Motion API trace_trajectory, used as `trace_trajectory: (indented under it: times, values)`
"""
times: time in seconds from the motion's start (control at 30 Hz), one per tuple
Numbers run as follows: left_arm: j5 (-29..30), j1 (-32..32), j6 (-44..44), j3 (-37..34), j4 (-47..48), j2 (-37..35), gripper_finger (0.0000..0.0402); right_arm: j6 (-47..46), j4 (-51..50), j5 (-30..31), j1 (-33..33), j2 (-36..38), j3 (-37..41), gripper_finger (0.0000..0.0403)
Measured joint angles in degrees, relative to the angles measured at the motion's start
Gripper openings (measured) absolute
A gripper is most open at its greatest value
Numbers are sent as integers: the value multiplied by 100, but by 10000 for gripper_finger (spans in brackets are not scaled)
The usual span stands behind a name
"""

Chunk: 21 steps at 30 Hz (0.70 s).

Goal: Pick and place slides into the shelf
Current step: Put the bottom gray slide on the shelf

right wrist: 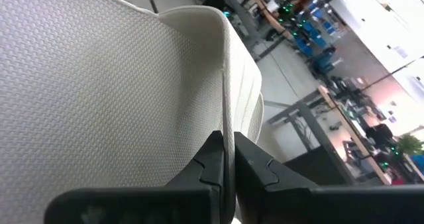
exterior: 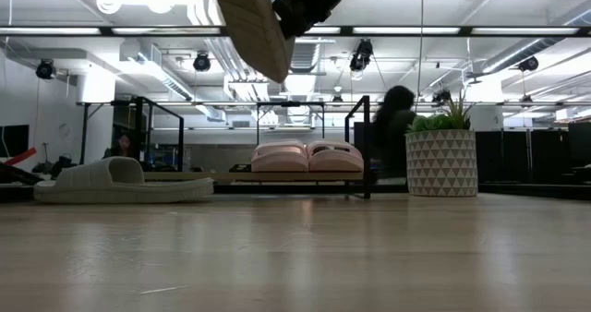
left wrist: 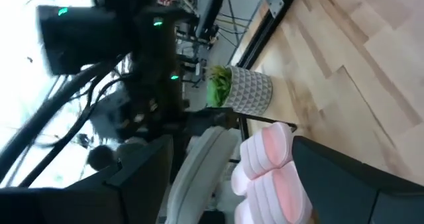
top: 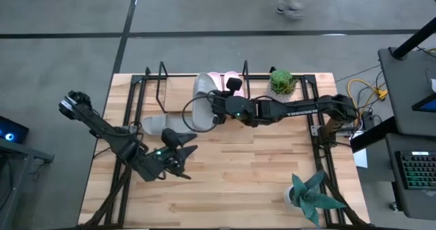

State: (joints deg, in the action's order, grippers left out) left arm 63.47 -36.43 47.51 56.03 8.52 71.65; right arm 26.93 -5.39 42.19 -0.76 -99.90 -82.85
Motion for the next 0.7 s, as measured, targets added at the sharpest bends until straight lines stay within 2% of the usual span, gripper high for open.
trace_trajectory:
  times: [0.13, 0.3, 0.53, 0.7]
  values:
    - [53, 139, 594, 0, -456, 286, 293, -140, 17, -4, -8, 0, 0, 9]
    - [657, 334, 1265, 54, -852, 625, 293, -239, -2, -11, -8, 0, 0, 9]
    - [1042, 633, 1658, 341, -855, 987, 293, -236, -22, -11, -8, -2, 0, 9]
    - [1082, 837, 1786, 426, -853, 1143, 285, -231, -41, -11, -8, -6, 0, 9]
